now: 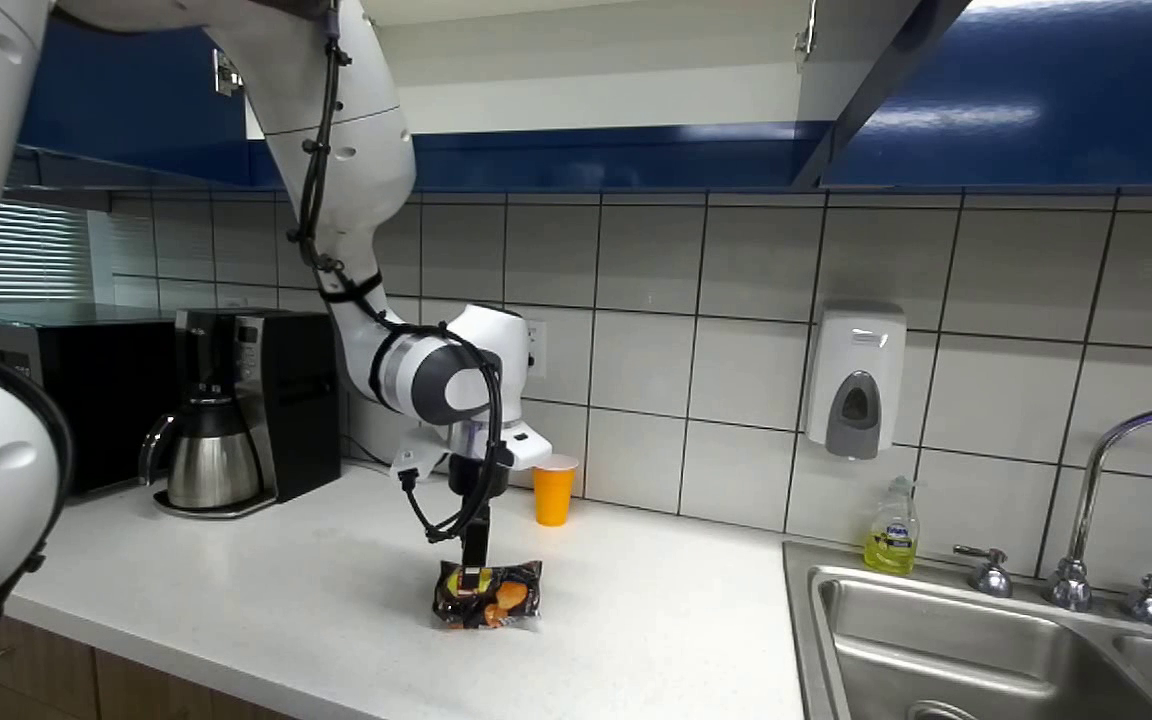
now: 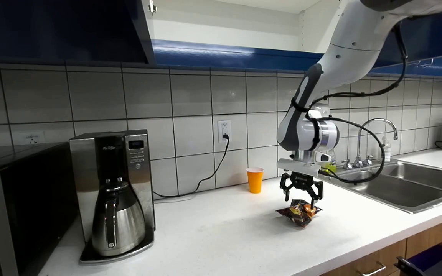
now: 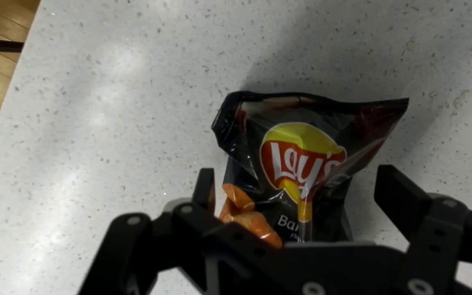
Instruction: Place the bag of lays in the center of the bottom shelf of the cabinet
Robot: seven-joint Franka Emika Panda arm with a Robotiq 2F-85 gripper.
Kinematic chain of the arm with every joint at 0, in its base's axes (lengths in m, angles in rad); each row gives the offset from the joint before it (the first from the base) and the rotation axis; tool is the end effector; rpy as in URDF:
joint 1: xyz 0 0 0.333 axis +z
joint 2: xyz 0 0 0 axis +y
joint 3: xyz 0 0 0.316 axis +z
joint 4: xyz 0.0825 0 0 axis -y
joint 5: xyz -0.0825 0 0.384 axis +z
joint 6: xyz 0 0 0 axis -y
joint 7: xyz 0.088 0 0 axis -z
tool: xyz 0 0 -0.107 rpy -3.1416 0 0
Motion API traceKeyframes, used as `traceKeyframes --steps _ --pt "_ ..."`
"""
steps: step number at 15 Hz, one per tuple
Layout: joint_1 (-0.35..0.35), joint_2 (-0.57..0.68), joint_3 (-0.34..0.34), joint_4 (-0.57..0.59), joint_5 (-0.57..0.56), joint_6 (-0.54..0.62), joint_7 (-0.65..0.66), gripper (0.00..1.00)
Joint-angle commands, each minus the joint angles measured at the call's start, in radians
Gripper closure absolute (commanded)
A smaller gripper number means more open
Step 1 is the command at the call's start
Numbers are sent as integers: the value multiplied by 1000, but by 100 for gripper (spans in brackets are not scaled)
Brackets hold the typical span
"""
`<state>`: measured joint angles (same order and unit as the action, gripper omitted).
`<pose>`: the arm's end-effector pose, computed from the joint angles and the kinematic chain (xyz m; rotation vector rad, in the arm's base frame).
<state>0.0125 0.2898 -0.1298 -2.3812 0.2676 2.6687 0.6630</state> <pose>0.4995 -0.0689 0.2013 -2.6744 1.4841 0.0289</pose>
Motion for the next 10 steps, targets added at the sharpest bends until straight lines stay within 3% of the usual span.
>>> traceKeyframes --steps 1,10 --pt "13 19 -12 17 -24 13 58 0" --pt "19 64 -36 67 -51 4 104 0"
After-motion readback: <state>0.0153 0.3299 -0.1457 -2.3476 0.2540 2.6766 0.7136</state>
